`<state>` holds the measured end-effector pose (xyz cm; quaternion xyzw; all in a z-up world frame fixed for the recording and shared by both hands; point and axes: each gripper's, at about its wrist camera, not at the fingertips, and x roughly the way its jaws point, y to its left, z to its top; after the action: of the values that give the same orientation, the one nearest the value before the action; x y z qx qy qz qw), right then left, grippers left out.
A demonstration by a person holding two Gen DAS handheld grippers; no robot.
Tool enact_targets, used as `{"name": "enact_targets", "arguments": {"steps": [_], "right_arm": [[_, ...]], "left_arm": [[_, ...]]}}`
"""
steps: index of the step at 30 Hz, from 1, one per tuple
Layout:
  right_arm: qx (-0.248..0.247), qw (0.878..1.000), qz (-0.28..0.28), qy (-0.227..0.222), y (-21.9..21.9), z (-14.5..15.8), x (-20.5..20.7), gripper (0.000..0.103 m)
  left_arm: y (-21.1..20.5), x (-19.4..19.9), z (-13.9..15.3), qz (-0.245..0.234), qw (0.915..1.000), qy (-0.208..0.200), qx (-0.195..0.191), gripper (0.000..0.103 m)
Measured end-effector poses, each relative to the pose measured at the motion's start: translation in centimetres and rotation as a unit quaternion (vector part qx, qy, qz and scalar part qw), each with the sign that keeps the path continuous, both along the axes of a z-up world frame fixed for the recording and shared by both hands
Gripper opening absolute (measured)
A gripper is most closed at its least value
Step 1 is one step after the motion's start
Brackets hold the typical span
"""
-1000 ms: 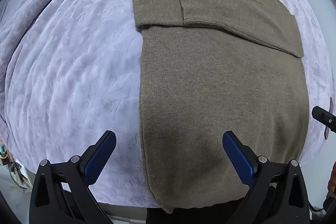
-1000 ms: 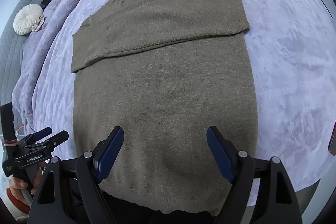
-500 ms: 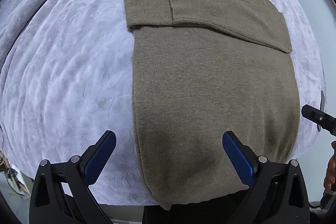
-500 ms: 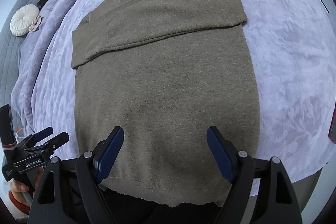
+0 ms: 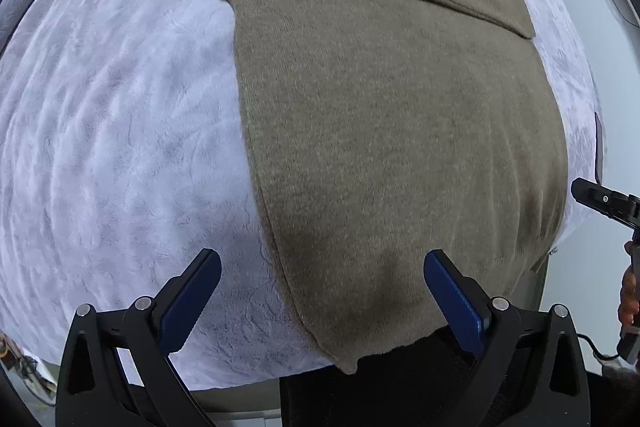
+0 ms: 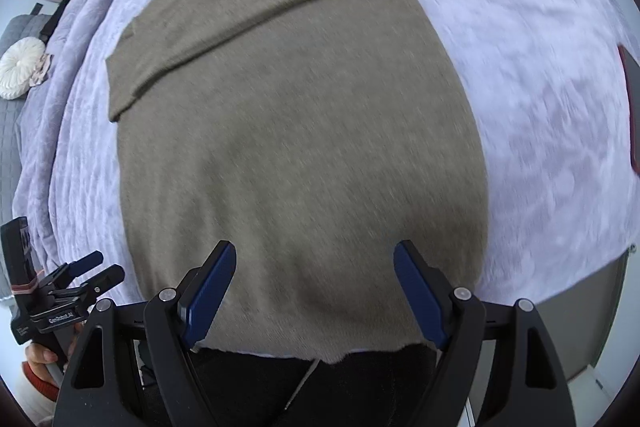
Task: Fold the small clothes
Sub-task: 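Move both grippers to the sweater hem corners and close on them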
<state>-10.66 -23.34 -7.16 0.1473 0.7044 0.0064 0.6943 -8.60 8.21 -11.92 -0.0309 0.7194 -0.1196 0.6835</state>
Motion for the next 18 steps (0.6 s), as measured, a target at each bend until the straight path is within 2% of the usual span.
{"name": "enact_targets", "arguments": {"steps": [4,10,15,18], "right_arm": [[0.001,1.000,-0.014,0.028,-1.3,-1.5,-1.9,0.084],[0.009,0.998,-0.008,0.058,-4.0,-3.5,-3.6,0.084],[0.010,0.998,-0.001,0.060,-7.0,-4.1,-5.8,0.084],[0.021,0.997,-0.002,0.069,-8.5,-5.0,-7.2,0.084]], "left_arm": [[0.2,-1.8,-0.3,0.002,0.9999,0.006,-0.014,0.101],[-0.4,-4.5,-1.4,0.035,0.9979,0.023,-0.050,0.101],[-2.4,-7.0,-3.2,0.042,0.9968,0.042,-0.054,0.101],[-3.2,-8.1,-4.1,0.048,0.9974,0.039,-0.038,0.101]]}}
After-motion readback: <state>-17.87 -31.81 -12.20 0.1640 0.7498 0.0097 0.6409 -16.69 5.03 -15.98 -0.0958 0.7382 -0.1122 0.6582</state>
